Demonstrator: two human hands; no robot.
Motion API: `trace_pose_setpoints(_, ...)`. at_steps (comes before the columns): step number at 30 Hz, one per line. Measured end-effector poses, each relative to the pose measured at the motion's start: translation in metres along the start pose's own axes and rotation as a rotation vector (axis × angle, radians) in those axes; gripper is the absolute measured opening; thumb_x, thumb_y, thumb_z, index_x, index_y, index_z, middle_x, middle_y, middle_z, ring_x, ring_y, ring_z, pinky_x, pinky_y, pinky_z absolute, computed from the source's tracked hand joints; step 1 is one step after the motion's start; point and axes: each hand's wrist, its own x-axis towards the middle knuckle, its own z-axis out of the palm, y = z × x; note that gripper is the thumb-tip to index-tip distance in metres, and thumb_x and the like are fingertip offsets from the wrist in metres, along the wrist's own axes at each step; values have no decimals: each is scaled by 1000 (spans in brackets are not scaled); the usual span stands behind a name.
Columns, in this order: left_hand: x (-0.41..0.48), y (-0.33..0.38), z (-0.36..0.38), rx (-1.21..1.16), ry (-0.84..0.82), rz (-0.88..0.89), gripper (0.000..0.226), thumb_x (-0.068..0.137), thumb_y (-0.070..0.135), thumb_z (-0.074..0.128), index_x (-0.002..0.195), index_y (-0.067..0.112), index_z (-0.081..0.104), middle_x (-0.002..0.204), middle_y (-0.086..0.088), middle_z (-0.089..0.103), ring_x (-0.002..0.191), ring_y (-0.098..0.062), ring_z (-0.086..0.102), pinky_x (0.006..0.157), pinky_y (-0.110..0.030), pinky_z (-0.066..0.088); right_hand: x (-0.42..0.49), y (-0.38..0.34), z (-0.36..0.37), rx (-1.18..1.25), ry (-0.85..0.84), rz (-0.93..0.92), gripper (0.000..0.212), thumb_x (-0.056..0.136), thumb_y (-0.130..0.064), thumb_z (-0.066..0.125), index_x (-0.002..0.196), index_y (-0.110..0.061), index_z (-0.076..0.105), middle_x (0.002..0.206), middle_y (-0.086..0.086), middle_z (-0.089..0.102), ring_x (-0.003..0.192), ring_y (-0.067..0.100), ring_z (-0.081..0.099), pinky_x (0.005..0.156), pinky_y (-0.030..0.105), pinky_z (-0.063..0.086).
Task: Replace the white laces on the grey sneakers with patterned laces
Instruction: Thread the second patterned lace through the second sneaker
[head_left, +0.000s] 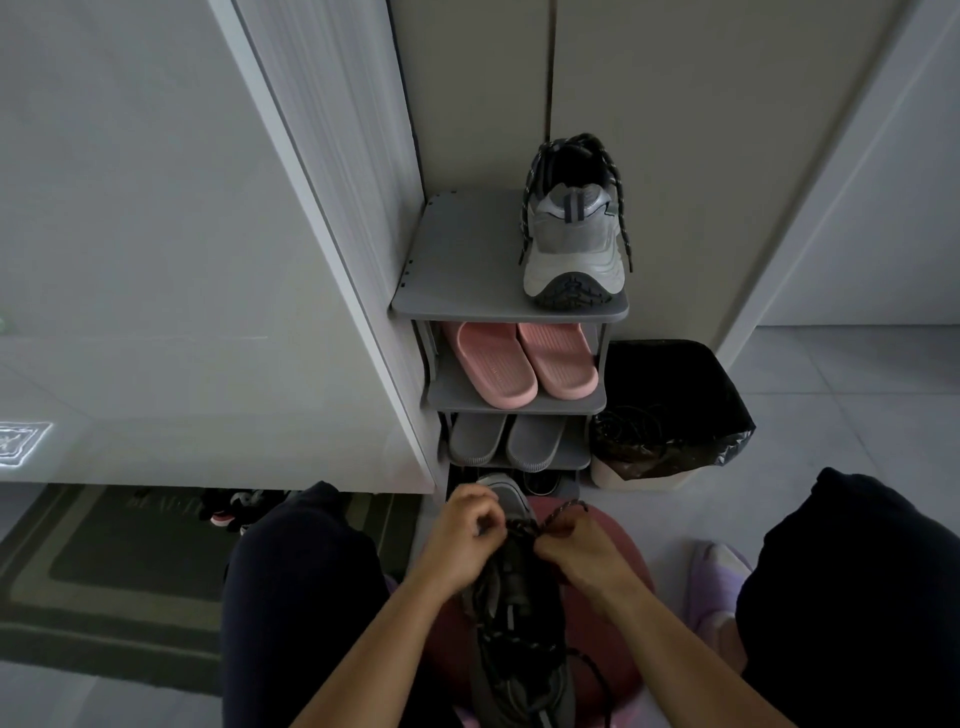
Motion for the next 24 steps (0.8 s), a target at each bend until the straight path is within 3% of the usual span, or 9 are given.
trace_pose_setpoints(5,-12,-2,-29,-248,127,-126,31,82,-5,59,63,17,48,87,6,61,77,5,57,68,-4,40,-2,2,5,-61,124,-53,23,69,-3,64,72,-13,43,57,-2,48,53,9,45,48,20,33)
trace_pose_setpoints(9,-11,-18,-67,-369,434,-323,30,85,-11,48,65,11,41,81,-5,64,63,-16,59,65,-27,43,-12,1,-7,-116,164,-76,28,73,-2,64,92,-12,46,68,1,57,62,11,53,52,17,40)
trace_pose_setpoints(12,-2,-32,-86,-216,526,-423,19,88,-1,48,73,10,44,83,-8,64,71,-27,59,68,-35,44,-16,3,-15,-188,157,-124,30,76,0,63,94,-13,42,71,0,54,61,7,48,46,7,38)
trace_pose_setpoints(14,2,-28,-80,130,377,-481,5,90,10,50,87,6,49,90,-13,64,82,-32,60,71,-38,46,-15,5,-17,-224,158,-132,27,77,-2,62,92,-12,42,72,-1,52,61,7,47,47,7,38)
trace_pose_setpoints(16,3,-12,-59,460,190,-430,19,91,19,52,105,6,47,109,-14,59,98,-32,58,75,-36,44,-15,8,-16,-256,153,-118,22,78,-10,63,88,-11,44,70,-2,50,60,8,46,51,11,38)
trace_pose_setpoints(19,2,15,-24,341,110,-154,36,92,23,54,126,15,43,127,-4,48,109,-20,53,82,-28,42,-18,12,-8,-291,68,-31,31,81,-33,64,94,-11,47,78,-5,54,71,9,52,63,22,43)
trace_pose_setpoints(21,3,26,-5,257,-70,-7,34,93,25,53,126,19,49,127,0,50,108,-15,55,87,-27,44,-22,14,-5,-387,22,-2,32,85,-33,58,104,-11,45,87,-3,54,78,13,52,65,24,41)
trace_pose_setpoints(23,4,32,6,312,-196,7,29,92,27,55,119,18,54,122,0,51,105,-15,56,86,-25,44,-24,13,-11,-562,41,-70,14,87,-26,53,86,-18,41,74,-7,47,67,10,46,54,19,32)
trace_pose_setpoints(24,6,35,9,332,-196,-8,26,91,27,56,115,17,56,119,-1,52,103,-16,57,82,-25,43,-23,13,-15,-616,60,-102,20,86,-25,52,74,-23,36,69,-10,41,64,10,42,50,17,28)
